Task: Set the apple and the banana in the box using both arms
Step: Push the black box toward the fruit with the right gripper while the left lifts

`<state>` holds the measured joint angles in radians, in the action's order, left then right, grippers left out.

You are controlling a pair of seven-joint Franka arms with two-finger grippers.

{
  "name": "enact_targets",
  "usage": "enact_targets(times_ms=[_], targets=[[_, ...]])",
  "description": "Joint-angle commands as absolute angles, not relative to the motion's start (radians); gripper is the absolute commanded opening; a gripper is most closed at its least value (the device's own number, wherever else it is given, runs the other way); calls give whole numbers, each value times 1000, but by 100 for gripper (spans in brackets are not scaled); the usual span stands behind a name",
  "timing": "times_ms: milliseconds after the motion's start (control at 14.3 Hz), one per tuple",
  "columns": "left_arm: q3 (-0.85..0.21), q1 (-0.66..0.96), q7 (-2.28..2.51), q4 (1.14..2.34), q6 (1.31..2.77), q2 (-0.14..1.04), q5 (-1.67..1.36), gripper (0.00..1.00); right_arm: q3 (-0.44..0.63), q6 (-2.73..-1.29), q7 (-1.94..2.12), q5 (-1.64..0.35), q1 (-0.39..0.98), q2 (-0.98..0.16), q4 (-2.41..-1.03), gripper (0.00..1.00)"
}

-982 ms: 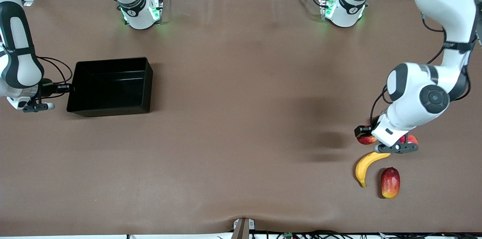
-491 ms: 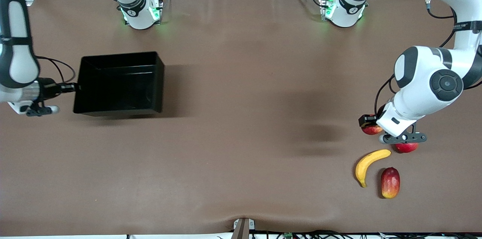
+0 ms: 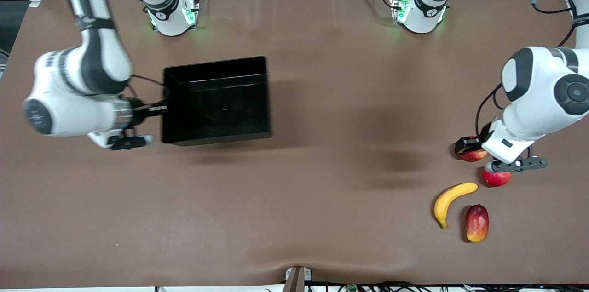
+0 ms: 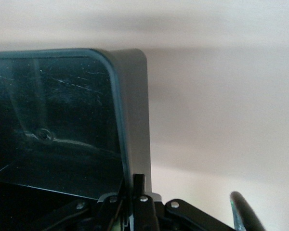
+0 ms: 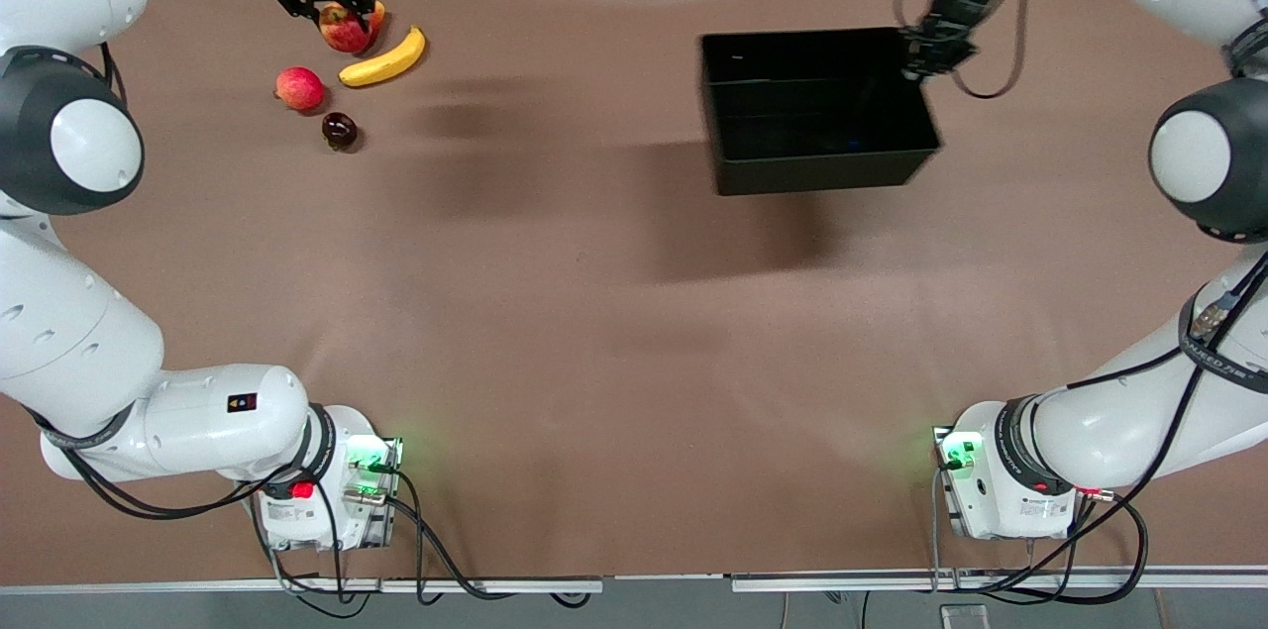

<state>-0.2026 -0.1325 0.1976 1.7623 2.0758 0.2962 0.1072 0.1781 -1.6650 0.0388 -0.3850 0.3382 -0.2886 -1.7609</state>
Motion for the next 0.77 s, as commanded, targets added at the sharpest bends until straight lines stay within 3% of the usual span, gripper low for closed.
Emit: enact_targets(times_ms=[0, 701], targets=[[-207, -136, 204, 1744, 2057, 293, 124, 0, 189, -1716, -32, -451, 432, -311, -1740, 0], [-238, -127, 216, 1773, 2037, 281, 117, 0, 189, -2029, -212, -595, 692, -532, -1694, 0]])
